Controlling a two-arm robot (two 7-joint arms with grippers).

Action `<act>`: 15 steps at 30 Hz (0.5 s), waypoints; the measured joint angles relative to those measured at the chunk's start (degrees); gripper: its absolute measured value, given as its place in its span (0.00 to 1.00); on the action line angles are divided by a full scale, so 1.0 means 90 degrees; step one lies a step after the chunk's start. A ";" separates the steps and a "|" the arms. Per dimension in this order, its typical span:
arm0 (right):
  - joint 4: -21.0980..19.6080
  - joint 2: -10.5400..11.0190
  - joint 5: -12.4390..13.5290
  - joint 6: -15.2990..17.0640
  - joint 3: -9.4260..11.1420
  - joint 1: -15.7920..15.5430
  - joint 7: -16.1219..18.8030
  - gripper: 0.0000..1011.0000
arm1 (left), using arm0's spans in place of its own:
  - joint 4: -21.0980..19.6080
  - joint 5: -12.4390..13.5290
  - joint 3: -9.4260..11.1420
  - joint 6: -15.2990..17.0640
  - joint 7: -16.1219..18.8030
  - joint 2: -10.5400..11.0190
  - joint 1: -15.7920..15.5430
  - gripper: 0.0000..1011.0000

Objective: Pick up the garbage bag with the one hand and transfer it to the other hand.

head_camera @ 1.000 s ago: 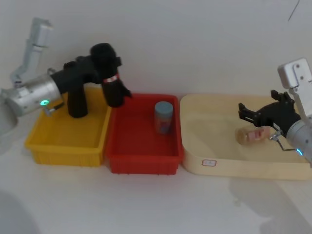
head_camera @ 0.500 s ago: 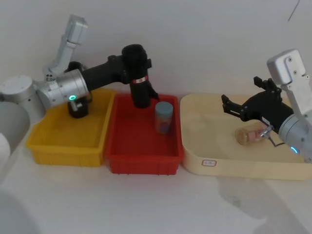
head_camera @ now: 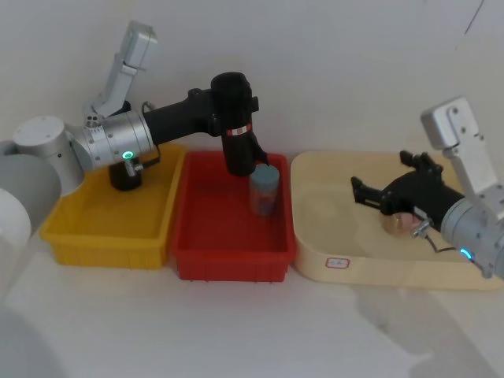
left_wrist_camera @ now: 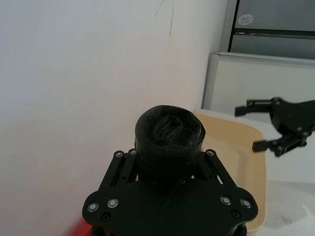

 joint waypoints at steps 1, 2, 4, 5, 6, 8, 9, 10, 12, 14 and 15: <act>0.0082 -0.0039 0.0043 0.0049 -0.0017 0.0027 0.0053 0.99 | 0.0018 -0.0001 0.0005 -0.0007 -0.0007 -0.0008 -0.0011 0.40; 0.0119 -0.0056 0.0063 0.0080 -0.0025 0.0040 0.0091 0.99 | 0.0040 -0.0002 0.0011 -0.0012 -0.0015 -0.0018 -0.0024 0.40; 0.0204 -0.0092 0.0104 0.0125 -0.0048 0.0070 0.0160 0.99 | 0.0091 -0.0006 0.0022 -0.0030 -0.0035 -0.0036 -0.0051 0.40; 0.0284 -0.0128 0.0147 0.0159 -0.0072 0.0101 0.0235 0.99 | 0.0119 -0.0008 0.0029 -0.0040 -0.0050 -0.0048 -0.0067 0.40; 0.0368 -0.0169 0.0188 0.0189 -0.0102 0.0140 0.0316 0.99 | 0.0133 -0.0009 0.0032 -0.0045 -0.0054 -0.0055 -0.0078 0.40; 0.0446 -0.0201 0.0227 0.0214 -0.0128 0.0171 0.0403 0.99 | 0.0161 -0.0011 0.0038 -0.0054 -0.0065 -0.0063 -0.0090 0.40; 0.0480 -0.0216 0.0254 0.0226 -0.0142 0.0185 0.0463 0.99 | 0.0171 -0.0012 0.0041 -0.0057 -0.0070 -0.0067 -0.0096 0.40; 0.0511 -0.0232 0.0275 0.0232 -0.0155 0.0199 0.0511 0.99 | 0.0182 -0.0013 0.0043 -0.0060 -0.0075 -0.0071 -0.0102 0.40; 0.0600 -0.0275 0.0345 0.0236 -0.0200 0.0245 0.0669 0.99 | 0.0212 -0.0015 0.0050 -0.0070 -0.0087 -0.0084 -0.0118 0.40; 0.0653 -0.0299 0.0386 0.0232 -0.0225 0.0273 0.0767 0.99 | 0.0233 -0.0016 0.0057 -0.0077 -0.0097 -0.0093 -0.0131 0.40; 0.0715 -0.0328 0.0439 0.0209 -0.0258 0.0304 0.0884 0.99 | 0.0239 -0.0016 0.0058 -0.0078 -0.0099 -0.0096 -0.0136 0.40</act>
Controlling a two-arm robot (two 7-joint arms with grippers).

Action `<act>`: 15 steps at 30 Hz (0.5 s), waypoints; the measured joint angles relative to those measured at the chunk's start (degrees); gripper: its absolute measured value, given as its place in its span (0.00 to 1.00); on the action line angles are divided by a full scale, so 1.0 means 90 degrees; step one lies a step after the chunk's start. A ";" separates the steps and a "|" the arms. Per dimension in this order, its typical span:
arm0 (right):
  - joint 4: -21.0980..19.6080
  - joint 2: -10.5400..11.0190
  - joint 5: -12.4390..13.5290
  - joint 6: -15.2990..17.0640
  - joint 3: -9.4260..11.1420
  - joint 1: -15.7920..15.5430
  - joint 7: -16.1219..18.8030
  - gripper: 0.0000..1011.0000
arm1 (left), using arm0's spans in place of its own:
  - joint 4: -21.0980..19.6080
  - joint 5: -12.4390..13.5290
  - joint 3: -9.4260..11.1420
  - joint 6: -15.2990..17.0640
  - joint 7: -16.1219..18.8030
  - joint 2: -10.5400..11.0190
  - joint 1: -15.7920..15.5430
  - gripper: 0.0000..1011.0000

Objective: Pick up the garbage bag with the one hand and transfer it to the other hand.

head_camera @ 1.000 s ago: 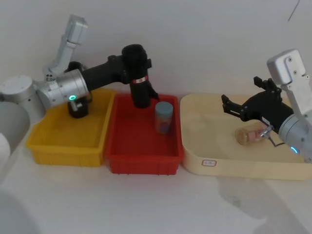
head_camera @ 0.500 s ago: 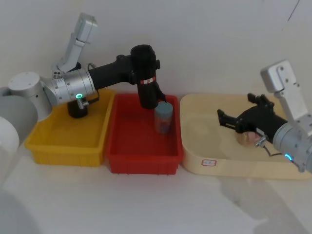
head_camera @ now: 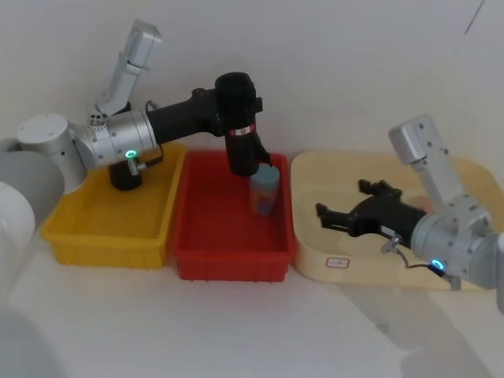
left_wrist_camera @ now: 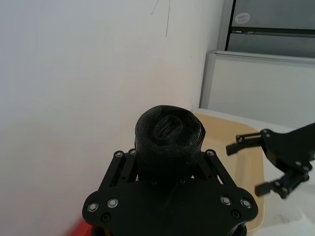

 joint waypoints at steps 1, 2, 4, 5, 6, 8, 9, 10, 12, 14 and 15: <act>0.0023 -0.0012 0.0022 -0.0017 -0.0014 0.0014 0.0051 0.99 | 0.0007 0.0000 0.0002 -0.0001 -0.0002 -0.0001 -0.0004 0.40; 0.0078 -0.0044 0.0068 -0.0059 -0.0048 0.0044 0.0156 0.99 | 0.0019 -0.0002 0.0005 -0.0006 -0.0007 -0.0005 -0.0009 0.40; 0.0100 -0.0058 0.0098 -0.0084 -0.0063 0.0057 0.0205 0.99 | 0.0028 -0.0003 0.0007 -0.0010 -0.0011 -0.0008 -0.0014 0.40; 0.0149 -0.0093 0.0146 -0.0160 -0.0092 0.0082 0.0324 0.99 | 0.0038 -0.0004 0.0009 -0.0014 -0.0015 -0.0014 -0.0020 0.40; 0.0165 -0.0110 0.0171 -0.0198 -0.0104 0.0093 0.0373 0.99 | 0.0046 -0.0005 0.0011 -0.0018 -0.0019 -0.0016 -0.0023 0.40; 0.0245 -0.0162 0.0238 -0.0316 -0.0137 0.0122 0.0511 0.99 | 0.0052 -0.0006 0.0012 -0.0020 -0.0021 -0.0018 -0.0026 0.40; 0.0286 -0.0198 0.0288 -0.0423 -0.0155 0.0138 0.0616 0.99 | 0.0056 -0.0007 0.0013 -0.0021 -0.0022 -0.0020 -0.0028 0.40; 0.0305 -0.0214 0.0309 -0.0470 -0.0163 0.0147 0.0659 0.99 | 0.0063 -0.0008 0.0014 -0.0023 -0.0024 -0.0022 -0.0031 0.40; 0.0358 -0.0269 0.0370 -0.0605 -0.0184 0.0176 0.0773 0.99 | 0.0068 -0.0008 0.0015 -0.0024 -0.0027 -0.0024 -0.0035 0.40; 0.0384 -0.0301 0.0415 -0.0715 -0.0193 0.0193 0.0854 0.99 | 0.0072 -0.0008 0.0017 -0.0025 -0.0029 -0.0026 -0.0039 0.40; 0.0411 -0.0334 0.0450 -0.0794 -0.0203 0.0214 0.0915 0.99 | 0.0077 -0.0008 0.0018 -0.0026 -0.0031 -0.0028 -0.0040 0.40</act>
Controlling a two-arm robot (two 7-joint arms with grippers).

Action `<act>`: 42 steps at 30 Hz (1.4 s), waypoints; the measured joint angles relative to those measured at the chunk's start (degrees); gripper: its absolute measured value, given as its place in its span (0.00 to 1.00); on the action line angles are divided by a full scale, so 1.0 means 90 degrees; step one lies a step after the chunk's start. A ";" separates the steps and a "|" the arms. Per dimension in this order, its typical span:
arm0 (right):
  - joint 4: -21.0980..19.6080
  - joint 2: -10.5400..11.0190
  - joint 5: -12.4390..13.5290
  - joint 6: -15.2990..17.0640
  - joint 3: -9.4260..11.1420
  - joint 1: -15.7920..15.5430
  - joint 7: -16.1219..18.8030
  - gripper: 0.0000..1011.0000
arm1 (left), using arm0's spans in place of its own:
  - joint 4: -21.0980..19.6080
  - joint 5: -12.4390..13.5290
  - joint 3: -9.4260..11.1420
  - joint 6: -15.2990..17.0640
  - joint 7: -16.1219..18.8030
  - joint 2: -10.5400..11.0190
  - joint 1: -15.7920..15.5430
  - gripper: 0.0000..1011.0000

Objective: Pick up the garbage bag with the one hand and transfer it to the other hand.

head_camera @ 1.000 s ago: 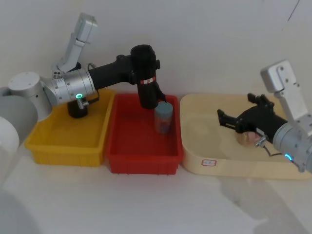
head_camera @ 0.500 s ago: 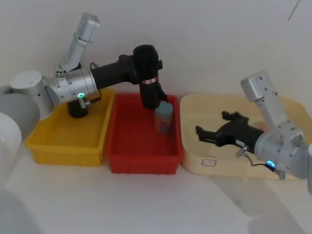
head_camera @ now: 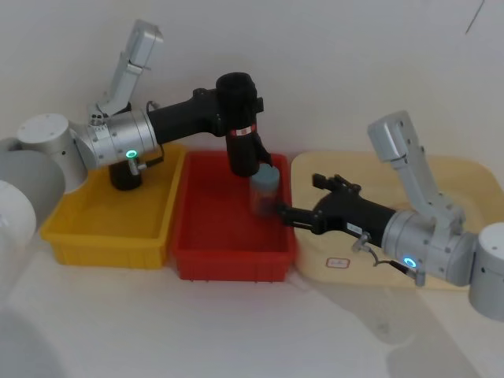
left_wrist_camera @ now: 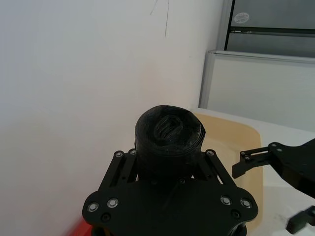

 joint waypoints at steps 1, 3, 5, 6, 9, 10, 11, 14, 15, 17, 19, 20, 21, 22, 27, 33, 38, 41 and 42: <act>0.0011 -0.0014 0.0018 -0.0035 -0.0005 0.0009 0.0027 0.99 | 0.0002 0.0000 0.0000 -0.0001 -0.0001 0.0000 -0.0001 0.40; 0.0031 -0.0043 0.0048 -0.0106 -0.0013 0.0028 0.0077 0.99 | 0.0006 0.0000 0.0001 -0.0001 -0.0002 -0.0001 -0.0003 0.40; 0.0065 -0.0084 0.0090 -0.0209 -0.0032 0.0061 0.0147 0.99 | 0.0010 0.0000 0.0003 -0.0003 -0.0004 -0.0002 -0.0005 0.40; 0.0070 -0.0091 0.0101 -0.0236 -0.0036 0.0067 0.0166 0.99 | 0.0013 0.0000 0.0004 -0.0004 -0.0005 -0.0003 -0.0005 0.40; 0.0117 -0.0138 0.0129 -0.0345 -0.0071 0.0119 0.0233 0.99 | 0.0016 0.0000 0.0005 -0.0006 -0.0008 -0.0005 -0.0007 0.40; 0.0138 -0.0156 0.0135 -0.0390 -0.0088 0.0144 0.0252 0.99 | 0.0017 0.0000 0.0005 -0.0007 -0.0008 -0.0005 -0.0007 0.40; 0.0138 -0.0156 0.0135 -0.0390 -0.0088 0.0144 0.0252 0.99 | 0.0018 0.0000 0.0006 -0.0008 -0.0009 -0.0006 -0.0008 0.40; 0.0198 -0.0194 0.0141 -0.0482 -0.0136 0.0215 0.0287 0.99 | 0.0019 0.0000 0.0006 -0.0009 -0.0011 -0.0007 -0.0010 0.40; 0.0211 -0.0202 0.0141 -0.0497 -0.0145 0.0230 0.0291 0.99 | 0.0020 0.0000 0.0006 -0.0010 -0.0011 -0.0008 -0.0010 0.40; 0.0264 -0.0224 0.0136 -0.0541 -0.0180 0.0274 0.0298 0.99 | 0.0021 0.0000 0.0006 -0.0009 -0.0012 -0.0008 -0.0011 0.40; 0.0316 -0.0250 0.0126 -0.0589 -0.0211 0.0315 0.0299 0.99 | 0.0023 0.0000 0.0006 -0.0010 -0.0012 -0.0010 -0.0012 0.40; 0.0316 -0.0250 0.0126 -0.0589 -0.0211 0.0315 0.0299 0.99 | 0.0024 0.0000 0.0006 -0.0010 -0.0012 -0.0010 -0.0013 0.40; 0.0356 -0.0267 0.0114 -0.0619 -0.0232 0.0347 0.0298 0.99 | 0.0024 0.0000 0.0006 -0.0010 -0.0012 -0.0010 -0.0013 0.40; 0.0367 -0.0273 0.0107 -0.0633 -0.0238 0.0357 0.0297 0.99 | 0.0025 0.0000 0.0006 -0.0010 -0.0012 -0.0011 -0.0015 0.40; 0.0491 -0.0331 0.0050 -0.0749 -0.0298 0.0458 0.0260 0.99 | 0.0028 0.0000 0.0006 -0.0010 -0.0012 -0.0011 -0.0016 0.40; 0.0611 -0.0361 0.0020 -0.0854 -0.0321 0.0526 0.0180 0.99 | 0.0029 0.0001 0.0005 -0.0010 -0.0012 -0.0011 -0.0016 0.40; 0.0670 -0.0364 0.0011 -0.0912 -0.0324 0.0558 0.0124 0.99 | 0.0029 0.0000 0.0005 -0.0009 -0.0012 -0.0011 -0.0016 0.40; 0.0695 -0.0366 0.0008 -0.0938 -0.0326 0.0575 0.0097 0.99 | 0.0029 0.0001 0.0006 -0.0009 -0.0012 -0.0011 -0.0016 0.40; 0.0707 -0.0366 0.0008 -0.0947 -0.0330 0.0580 0.0088 0.99 | 0.0029 0.0000 0.0005 -0.0009 -0.0012 -0.0011 -0.0016 0.40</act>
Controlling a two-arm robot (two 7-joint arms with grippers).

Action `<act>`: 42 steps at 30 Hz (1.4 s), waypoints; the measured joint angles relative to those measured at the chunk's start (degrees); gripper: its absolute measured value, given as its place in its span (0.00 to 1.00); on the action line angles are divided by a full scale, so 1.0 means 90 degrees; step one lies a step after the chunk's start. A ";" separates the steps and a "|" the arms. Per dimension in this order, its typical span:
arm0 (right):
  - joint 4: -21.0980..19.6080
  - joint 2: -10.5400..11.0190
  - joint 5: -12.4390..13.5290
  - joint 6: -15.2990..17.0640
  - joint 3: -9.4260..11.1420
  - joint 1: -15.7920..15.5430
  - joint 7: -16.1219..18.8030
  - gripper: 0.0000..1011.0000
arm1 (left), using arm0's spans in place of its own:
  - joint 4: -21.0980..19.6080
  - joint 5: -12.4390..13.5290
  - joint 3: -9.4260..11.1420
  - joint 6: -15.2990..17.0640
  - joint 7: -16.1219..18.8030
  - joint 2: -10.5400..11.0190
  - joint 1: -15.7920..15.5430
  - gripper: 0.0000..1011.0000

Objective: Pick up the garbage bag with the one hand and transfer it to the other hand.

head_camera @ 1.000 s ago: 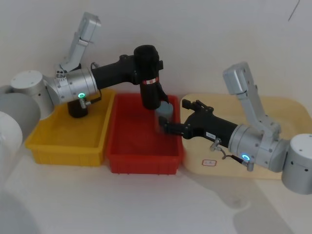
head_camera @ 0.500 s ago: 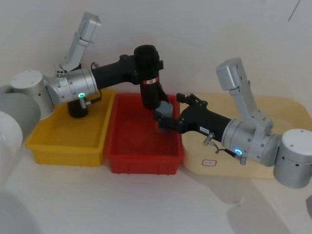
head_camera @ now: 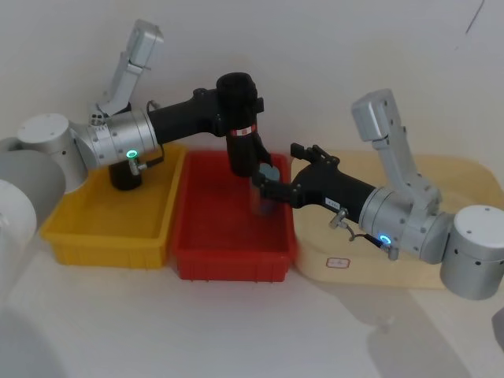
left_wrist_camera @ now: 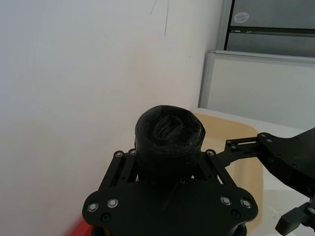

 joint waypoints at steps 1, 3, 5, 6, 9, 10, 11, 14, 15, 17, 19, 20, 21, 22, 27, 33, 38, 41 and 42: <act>0.0005 0.0000 0.0000 -0.0003 -0.0003 0.0001 -0.0002 0.99 | 0.0000 0.0000 0.0000 0.0000 0.0000 0.0000 0.0000 0.40; 0.0033 0.0002 0.0003 -0.0009 -0.0011 0.0012 -0.0005 0.99 | 0.0000 0.0000 0.0000 0.0000 0.0000 0.0000 0.0000 0.40; 0.0060 0.0001 0.0006 -0.0014 -0.0021 0.0021 -0.0008 0.99 | 0.0000 0.0000 0.0000 0.0000 0.0000 0.0000 0.0000 0.40; 0.0104 -0.0004 0.0008 -0.0016 -0.0029 0.0034 -0.0018 0.99 | -0.0001 0.0000 0.0000 0.0000 0.0000 0.0000 0.0000 0.40; 0.0236 -0.0047 0.0010 -0.0016 -0.0052 0.0082 -0.0048 0.99 | -0.0001 0.0000 0.0000 0.0000 0.0000 0.0000 0.0001 0.40; 0.0236 -0.0047 0.0010 -0.0016 -0.0052 0.0082 -0.0048 0.99 | -0.0001 0.0000 0.0000 0.0000 0.0000 0.0000 0.0001 0.40; 0.0362 -0.0096 0.0007 -0.0016 -0.0073 0.0141 -0.0064 0.99 | -0.0001 0.0000 0.0000 0.0000 0.0000 0.0000 0.0001 0.40; 0.0513 -0.0160 -0.0008 -0.0018 -0.0104 0.0221 -0.0073 0.99 | -0.0001 0.0000 0.0000 0.0000 0.0000 0.0000 0.0001 0.40; 0.0558 -0.0180 -0.0015 -0.0021 -0.0112 0.0246 -0.0075 0.99 | -0.0001 0.0000 0.0000 0.0000 0.0000 0.0000 0.0001 0.40; 0.0705 -0.0240 -0.0047 -0.0030 -0.0138 0.0320 -0.0085 0.99 | -0.0001 0.0000 0.0000 0.0000 0.0000 0.0000 0.0001 0.40; 0.0785 -0.0275 -0.0066 -0.0043 -0.0153 0.0372 -0.0090 0.99 | -0.0001 0.0000 0.0000 0.0000 0.0000 0.0000 0.0001 0.40; 0.0859 -0.0306 -0.0085 -0.0051 -0.0162 0.0419 -0.0092 0.99 | -0.0001 0.0000 0.0000 0.0000 0.0000 0.0000 0.0001 0.40; 0.0912 -0.0330 -0.0099 -0.0060 -0.0170 0.0453 -0.0095 0.99 | -0.0001 0.0000 0.0000 0.0000 0.0000 0.0000 0.0000 0.40; 0.0912 -0.0330 -0.0099 -0.0060 -0.0170 0.0453 -0.0095 0.99 | -0.0001 0.0000 0.0000 0.0000 0.0000 0.0000 0.0001 0.40; 0.1066 -0.0411 -0.0167 -0.0087 -0.0190 0.0582 -0.0102 0.99 | -0.0001 0.0000 0.0000 0.0000 0.0000 0.0000 0.0001 0.40; 0.1213 -0.0480 -0.0234 -0.0122 -0.0208 0.0707 -0.0099 0.99 | -0.0001 0.0000 0.0000 0.0000 0.0000 0.0000 0.0000 0.40; 0.1372 -0.0557 -0.0295 -0.0173 -0.0228 0.0835 -0.0064 0.99 | -0.0001 0.0000 0.0000 0.0000 0.0000 0.0000 0.0001 0.40; 0.1460 -0.0590 -0.0318 -0.0201 -0.0240 0.0883 -0.0044 0.99 | -0.0001 0.0000 0.0000 0.0000 0.0000 0.0000 0.0001 0.40; 0.1487 -0.0603 -0.0328 -0.0213 -0.0243 0.0898 -0.0034 0.99 | -0.0001 0.0000 0.0000 0.0000 0.0000 0.0000 0.0001 0.40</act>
